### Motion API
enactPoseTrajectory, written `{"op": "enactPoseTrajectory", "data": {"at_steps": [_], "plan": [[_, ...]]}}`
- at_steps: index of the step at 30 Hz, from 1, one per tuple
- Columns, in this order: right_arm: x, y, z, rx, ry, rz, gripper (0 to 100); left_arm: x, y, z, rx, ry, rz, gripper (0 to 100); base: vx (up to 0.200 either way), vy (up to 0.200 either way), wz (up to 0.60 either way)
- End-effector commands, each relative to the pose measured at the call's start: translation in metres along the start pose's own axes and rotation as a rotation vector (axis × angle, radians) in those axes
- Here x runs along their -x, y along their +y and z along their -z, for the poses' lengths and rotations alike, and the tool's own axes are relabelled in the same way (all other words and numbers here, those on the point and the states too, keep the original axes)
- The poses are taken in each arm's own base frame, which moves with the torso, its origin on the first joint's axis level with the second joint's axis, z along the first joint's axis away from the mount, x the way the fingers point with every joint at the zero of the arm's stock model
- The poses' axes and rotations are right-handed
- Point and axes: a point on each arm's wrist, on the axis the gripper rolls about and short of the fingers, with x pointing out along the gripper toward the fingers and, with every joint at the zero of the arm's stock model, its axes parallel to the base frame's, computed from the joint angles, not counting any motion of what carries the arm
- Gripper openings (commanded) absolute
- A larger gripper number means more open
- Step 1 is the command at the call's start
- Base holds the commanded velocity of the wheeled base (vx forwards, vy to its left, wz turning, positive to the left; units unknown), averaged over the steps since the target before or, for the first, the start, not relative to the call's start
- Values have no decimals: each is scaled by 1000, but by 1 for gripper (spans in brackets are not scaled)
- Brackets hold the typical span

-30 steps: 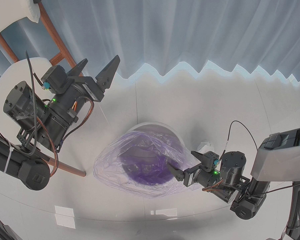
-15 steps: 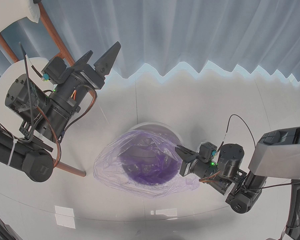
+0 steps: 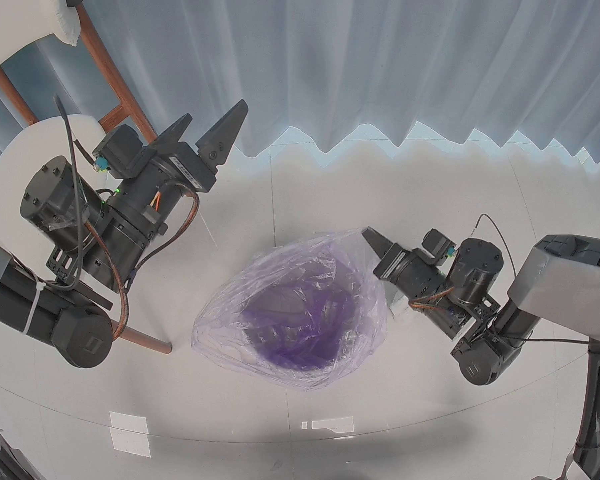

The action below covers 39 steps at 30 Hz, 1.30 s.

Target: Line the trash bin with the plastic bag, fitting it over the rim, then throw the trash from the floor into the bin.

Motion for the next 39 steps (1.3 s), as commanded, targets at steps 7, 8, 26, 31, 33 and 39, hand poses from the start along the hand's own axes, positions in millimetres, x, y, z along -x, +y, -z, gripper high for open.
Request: {"op": "enactPoseTrajectory", "data": {"at_steps": [7,8,26,31,33,39], "plan": [[-19,-52,-31,-259,-64,-14,0,2,1,18,-11,55,-5,100,0,0,0],[-19,-59,-29,-270,-59,-6,0,2,2,20,-12,61,-6,100,0,0,0],[-32,-107,24,-290,14,67,0,6,-6,27,0,91,11,100,0,0,0],[-35,-118,36,-290,23,79,0,8,-6,29,2,101,11,100,0,0,0],[-36,-121,39,-291,25,81,0,8,-7,30,2,106,13,100,0,0,0],[-37,-132,51,-294,35,97,0,8,-7,32,5,111,13,100,0,0,0]]}}
